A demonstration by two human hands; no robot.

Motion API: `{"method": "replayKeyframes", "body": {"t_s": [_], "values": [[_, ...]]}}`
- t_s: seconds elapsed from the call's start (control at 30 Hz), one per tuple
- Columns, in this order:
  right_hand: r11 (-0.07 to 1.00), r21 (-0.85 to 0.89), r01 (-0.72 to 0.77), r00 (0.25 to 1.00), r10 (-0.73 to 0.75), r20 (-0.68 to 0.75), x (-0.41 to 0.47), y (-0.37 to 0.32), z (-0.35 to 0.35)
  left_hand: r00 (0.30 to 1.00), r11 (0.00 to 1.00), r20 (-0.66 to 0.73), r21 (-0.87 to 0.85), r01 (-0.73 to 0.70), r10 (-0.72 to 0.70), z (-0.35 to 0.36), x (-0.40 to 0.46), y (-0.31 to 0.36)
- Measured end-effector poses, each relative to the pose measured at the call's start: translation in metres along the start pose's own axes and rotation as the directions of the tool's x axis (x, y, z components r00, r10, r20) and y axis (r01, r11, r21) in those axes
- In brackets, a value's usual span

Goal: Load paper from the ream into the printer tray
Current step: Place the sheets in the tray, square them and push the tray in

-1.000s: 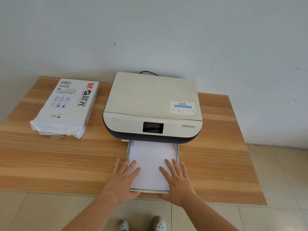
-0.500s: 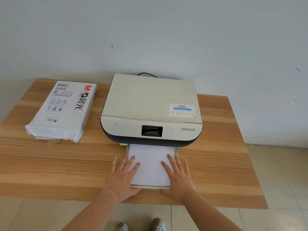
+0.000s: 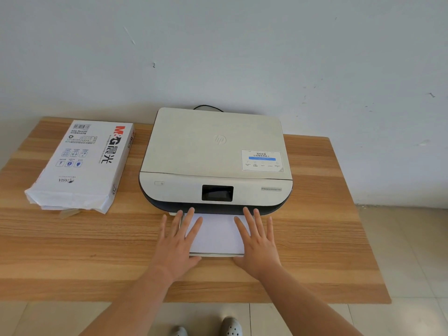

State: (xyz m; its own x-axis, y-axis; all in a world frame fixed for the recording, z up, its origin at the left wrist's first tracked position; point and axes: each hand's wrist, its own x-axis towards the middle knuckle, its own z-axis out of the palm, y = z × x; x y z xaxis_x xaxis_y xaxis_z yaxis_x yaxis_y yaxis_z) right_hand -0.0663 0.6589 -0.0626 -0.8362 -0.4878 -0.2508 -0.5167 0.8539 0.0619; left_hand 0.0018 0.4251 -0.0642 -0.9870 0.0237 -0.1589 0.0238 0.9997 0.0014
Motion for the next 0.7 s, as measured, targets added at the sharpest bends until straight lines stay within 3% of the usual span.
{"method": "replayKeyframes", "body": {"t_s": [0.47, 0.7], "values": [[0.998, -0.011, -0.064, 0.997, 0.063, -0.044, 0.029, 0.006, -0.018, 0.998, 0.995, -0.024, 0.08, 0.06, -0.058, -0.01, 0.035, -0.008], [0.999, -0.041, -0.012, 0.997, 0.009, -0.079, 0.045, 0.012, -0.027, 0.994, 0.985, -0.024, 0.129, 0.111, -0.109, -0.023, 0.047, -0.006]]}}
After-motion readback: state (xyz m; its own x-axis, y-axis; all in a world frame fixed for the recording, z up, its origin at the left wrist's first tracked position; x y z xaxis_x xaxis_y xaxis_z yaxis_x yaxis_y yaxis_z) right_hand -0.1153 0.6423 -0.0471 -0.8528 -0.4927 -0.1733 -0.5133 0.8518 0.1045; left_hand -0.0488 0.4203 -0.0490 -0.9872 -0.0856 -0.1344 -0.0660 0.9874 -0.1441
